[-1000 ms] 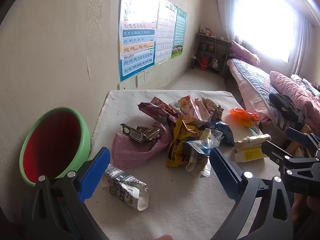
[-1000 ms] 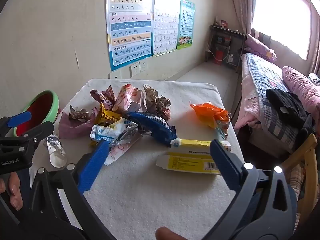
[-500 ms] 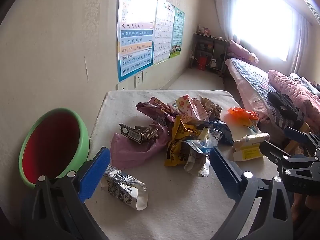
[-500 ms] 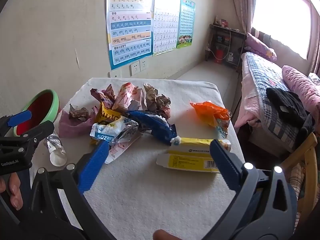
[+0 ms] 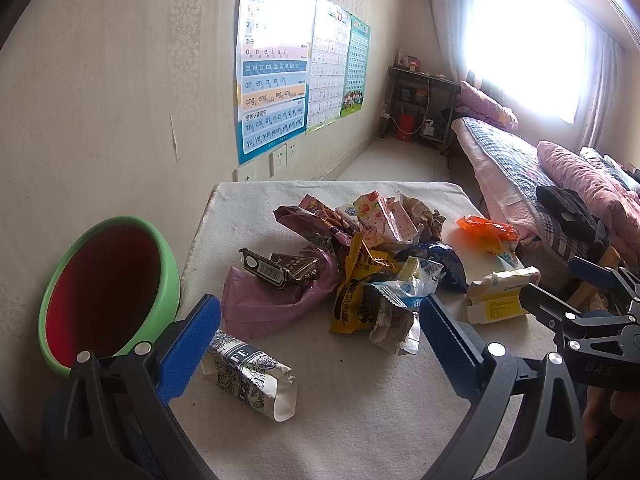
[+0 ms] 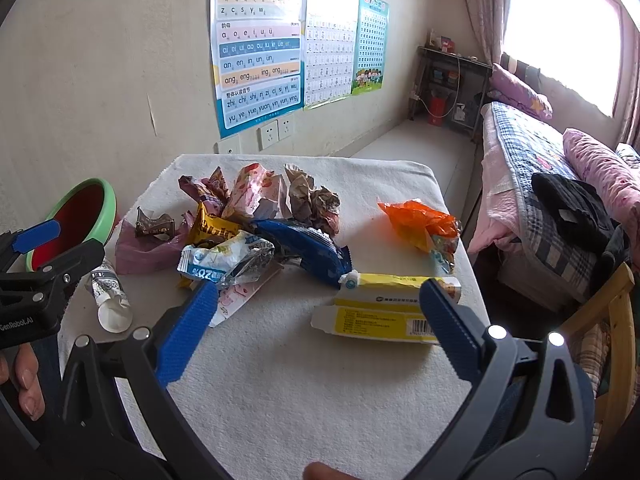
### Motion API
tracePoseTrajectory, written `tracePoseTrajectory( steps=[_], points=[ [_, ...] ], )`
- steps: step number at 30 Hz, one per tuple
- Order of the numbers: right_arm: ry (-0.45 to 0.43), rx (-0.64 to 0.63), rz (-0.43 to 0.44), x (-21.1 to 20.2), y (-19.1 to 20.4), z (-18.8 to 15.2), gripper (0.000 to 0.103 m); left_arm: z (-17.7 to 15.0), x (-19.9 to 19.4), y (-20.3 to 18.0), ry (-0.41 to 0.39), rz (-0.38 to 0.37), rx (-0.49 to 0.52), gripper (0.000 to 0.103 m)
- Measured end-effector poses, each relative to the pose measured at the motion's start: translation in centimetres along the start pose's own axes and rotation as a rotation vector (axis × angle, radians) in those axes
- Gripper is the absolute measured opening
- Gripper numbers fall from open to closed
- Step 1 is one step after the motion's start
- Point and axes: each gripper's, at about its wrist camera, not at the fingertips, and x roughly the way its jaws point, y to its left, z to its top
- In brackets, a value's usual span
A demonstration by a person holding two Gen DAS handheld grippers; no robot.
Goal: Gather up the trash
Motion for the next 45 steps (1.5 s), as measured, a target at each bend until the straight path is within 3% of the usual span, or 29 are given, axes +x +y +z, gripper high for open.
tracePoseTrajectory(
  steps=[45],
  points=[
    [0.007, -0.005, -0.007, 0.18, 0.06, -0.18, 0.099, 0.03, -0.02, -0.05, 0.004, -0.001, 0.0, 0.095]
  ],
)
